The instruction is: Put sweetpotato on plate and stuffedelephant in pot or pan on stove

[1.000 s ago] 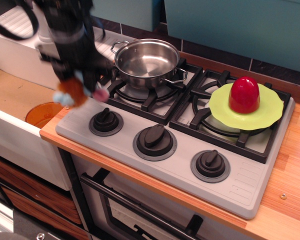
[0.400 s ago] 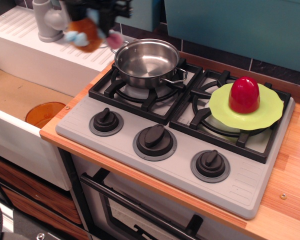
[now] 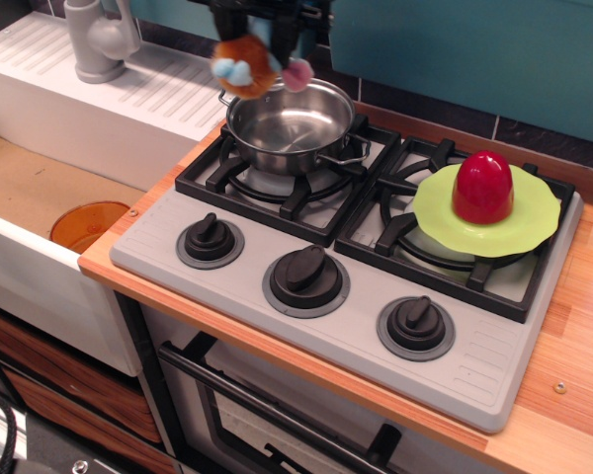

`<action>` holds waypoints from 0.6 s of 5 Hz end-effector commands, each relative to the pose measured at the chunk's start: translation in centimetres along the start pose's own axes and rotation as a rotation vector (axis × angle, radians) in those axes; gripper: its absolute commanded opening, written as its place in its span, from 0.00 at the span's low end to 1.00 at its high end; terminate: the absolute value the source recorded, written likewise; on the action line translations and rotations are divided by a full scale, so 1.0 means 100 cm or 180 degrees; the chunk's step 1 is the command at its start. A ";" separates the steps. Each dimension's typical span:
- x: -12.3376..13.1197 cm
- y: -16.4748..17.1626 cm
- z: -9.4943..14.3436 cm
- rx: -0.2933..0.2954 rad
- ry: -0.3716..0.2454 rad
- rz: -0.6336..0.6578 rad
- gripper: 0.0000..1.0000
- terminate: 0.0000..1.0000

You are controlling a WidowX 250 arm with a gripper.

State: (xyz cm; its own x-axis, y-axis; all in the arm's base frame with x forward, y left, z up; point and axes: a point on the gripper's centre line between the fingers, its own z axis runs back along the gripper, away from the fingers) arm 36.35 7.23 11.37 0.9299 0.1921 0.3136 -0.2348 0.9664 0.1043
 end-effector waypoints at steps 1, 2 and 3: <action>0.014 -0.017 0.009 0.0000 -0.0178 0.0082 1.00 0.00; 0.010 -0.015 0.016 0.0034 -0.0191 0.0060 1.00 0.00; 0.004 -0.016 0.028 0.0092 -0.0196 0.0056 1.00 0.00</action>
State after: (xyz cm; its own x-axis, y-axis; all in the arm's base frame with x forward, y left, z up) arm 35.64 5.38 11.13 0.9335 0.2016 0.2965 -0.2504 0.9585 0.1366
